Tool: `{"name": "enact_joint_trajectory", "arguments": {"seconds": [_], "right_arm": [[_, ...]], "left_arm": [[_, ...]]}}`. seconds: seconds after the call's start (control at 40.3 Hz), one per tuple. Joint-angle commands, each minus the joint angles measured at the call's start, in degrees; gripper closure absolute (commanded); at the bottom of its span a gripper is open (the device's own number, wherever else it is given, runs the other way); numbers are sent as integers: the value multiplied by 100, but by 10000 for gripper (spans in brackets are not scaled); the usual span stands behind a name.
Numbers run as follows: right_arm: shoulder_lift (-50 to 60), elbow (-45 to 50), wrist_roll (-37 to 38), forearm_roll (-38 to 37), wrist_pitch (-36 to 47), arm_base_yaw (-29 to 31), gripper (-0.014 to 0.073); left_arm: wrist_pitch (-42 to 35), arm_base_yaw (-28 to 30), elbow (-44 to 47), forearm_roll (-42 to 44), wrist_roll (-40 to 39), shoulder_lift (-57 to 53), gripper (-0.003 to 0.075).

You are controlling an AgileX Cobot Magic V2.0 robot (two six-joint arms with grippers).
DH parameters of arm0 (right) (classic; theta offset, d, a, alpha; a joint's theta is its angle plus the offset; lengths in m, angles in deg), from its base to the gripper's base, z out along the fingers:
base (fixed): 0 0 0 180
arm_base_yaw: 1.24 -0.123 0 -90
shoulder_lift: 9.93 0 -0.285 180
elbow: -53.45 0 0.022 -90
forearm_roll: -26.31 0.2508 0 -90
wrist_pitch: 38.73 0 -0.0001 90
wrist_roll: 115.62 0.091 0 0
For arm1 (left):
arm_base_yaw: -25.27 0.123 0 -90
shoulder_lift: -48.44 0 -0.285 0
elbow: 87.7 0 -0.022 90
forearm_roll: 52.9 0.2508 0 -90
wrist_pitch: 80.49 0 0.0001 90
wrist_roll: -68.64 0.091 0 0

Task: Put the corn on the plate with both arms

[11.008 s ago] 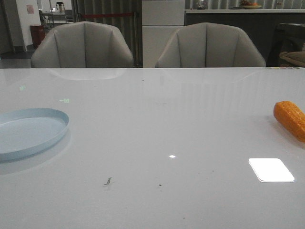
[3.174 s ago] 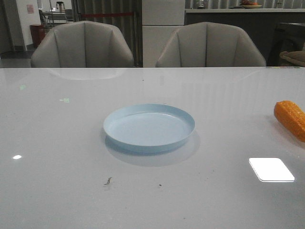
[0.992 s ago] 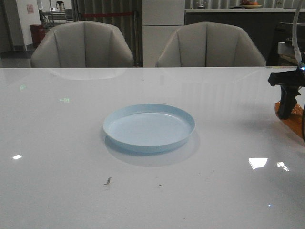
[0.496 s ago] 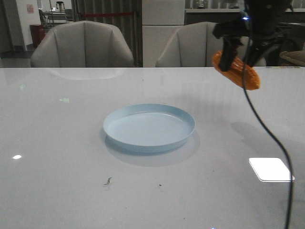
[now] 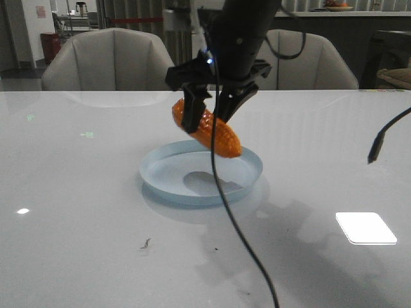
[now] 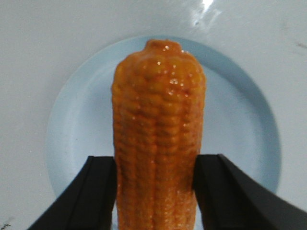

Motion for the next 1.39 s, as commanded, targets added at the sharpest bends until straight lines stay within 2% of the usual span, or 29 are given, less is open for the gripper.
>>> {"name": "enact_joint_trajectory", "arguments": {"seconds": [0.0, 0.099, 0.223, 0.347, 0.496, 0.744, 0.893, 1.041, 1.24, 1.364], "right_arm": [[124, -182, -46, 28, 256, -76, 368], [-37, -182, -46, 24, 268, -75, 308], [-150, -190, -46, 5, 321, -75, 122], [-171, -189, -46, 5, 383, -75, 15], [-80, -405, -46, 10, 219, -75, 15], [297, -1399, -46, -236, -751, -23, 15], [754, -1752, -36, -235, -855, 192, 15], [1418, -1771, 382, -225, -984, 660, 15], [2309, -1706, 553, -225, -1712, 1529, 15], [2985, -1337, 553, -225, -1528, 2114, 15]], "left_arm": [[-378, -6, -166, -66, -75, -85, 376], [-283, -6, -166, -66, -75, -85, 376], [-247, -6, -166, -66, -75, -85, 376], [-247, -6, -166, -74, -75, -85, 376], [-247, -6, -166, -74, -75, -85, 376], [-257, -6, -166, -74, -75, -85, 376], [-294, -6, -166, -74, -75, -85, 376], [-294, -6, -166, -74, -75, -85, 376], [-303, -6, -166, -74, -75, -85, 376], [-303, -6, -166, -74, -75, -85, 376]]}}
